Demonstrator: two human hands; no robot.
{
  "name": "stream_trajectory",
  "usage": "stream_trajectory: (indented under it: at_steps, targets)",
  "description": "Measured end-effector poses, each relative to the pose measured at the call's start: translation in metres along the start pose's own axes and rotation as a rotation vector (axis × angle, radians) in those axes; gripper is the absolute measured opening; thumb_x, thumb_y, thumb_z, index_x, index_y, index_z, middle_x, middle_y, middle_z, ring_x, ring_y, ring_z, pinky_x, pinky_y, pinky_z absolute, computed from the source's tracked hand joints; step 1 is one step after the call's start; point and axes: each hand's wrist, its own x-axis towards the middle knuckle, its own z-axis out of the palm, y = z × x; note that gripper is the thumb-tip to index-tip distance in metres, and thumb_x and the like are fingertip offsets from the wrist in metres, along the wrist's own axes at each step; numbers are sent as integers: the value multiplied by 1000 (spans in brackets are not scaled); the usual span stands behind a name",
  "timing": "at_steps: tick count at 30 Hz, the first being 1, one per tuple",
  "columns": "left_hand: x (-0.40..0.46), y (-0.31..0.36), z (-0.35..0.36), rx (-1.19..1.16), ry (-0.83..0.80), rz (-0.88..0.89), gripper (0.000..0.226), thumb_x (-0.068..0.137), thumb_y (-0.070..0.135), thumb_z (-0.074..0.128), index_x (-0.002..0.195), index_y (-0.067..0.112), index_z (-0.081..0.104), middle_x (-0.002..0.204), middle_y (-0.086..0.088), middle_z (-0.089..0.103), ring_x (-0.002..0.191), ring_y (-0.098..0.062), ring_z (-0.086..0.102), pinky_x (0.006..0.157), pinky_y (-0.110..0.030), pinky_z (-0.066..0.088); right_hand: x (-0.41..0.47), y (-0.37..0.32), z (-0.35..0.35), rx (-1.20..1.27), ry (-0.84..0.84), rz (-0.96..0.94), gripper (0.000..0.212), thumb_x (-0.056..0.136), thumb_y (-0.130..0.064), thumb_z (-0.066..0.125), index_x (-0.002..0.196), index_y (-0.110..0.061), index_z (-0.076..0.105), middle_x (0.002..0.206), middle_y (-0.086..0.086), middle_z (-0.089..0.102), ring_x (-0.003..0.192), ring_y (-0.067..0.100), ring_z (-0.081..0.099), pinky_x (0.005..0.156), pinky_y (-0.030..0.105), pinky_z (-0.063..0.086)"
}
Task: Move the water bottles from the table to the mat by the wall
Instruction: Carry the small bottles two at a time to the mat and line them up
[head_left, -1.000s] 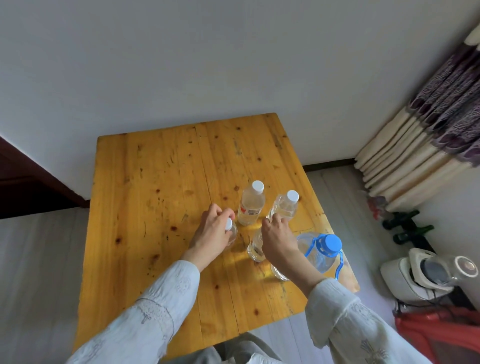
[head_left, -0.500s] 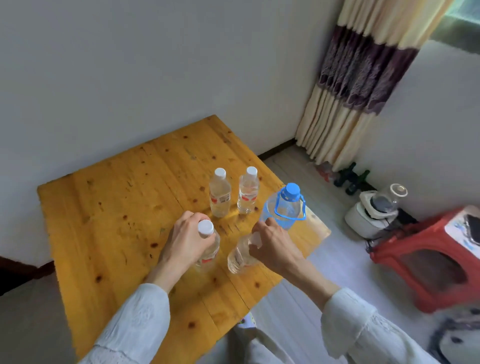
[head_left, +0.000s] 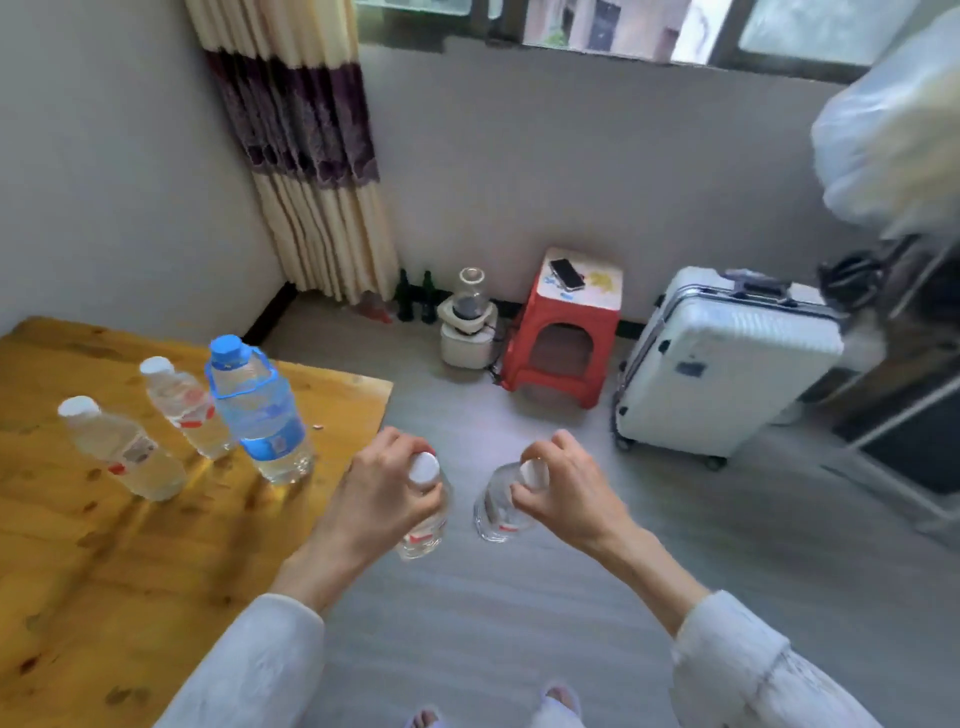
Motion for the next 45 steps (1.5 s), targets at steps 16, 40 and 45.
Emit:
stream_trajectory:
  at_steps: [16,40,45]
  targets:
    - [21,368,274,-171,-399,628,34,64,14,74,96,18,63,92,7,56,81,-15,52,73,-23,37,-225,310,-238,40,614,584,25,73,-18,65,96,-8,60,97,11,54,86,29,55,79,35,45]
    - [-9,921,715,-207,-1042,1249,29,66,16,74,92,16,63,88,4,54,75,-15,50,65,-12,31,-468,751,-498,-5,983,1321,14,69,-16,66,81,-12,59,89,7,55,83,25,55,68,22,32]
    - [-22,1023,802,-202,-1071,1256,29,66,15,74,93,18,62,90,3,57,72,-13,50,62,-12,31,-516,847,-557,-19,1061,1372,17,68,-14,68,83,-11,61,84,0,50,83,23,54,70,21,33]
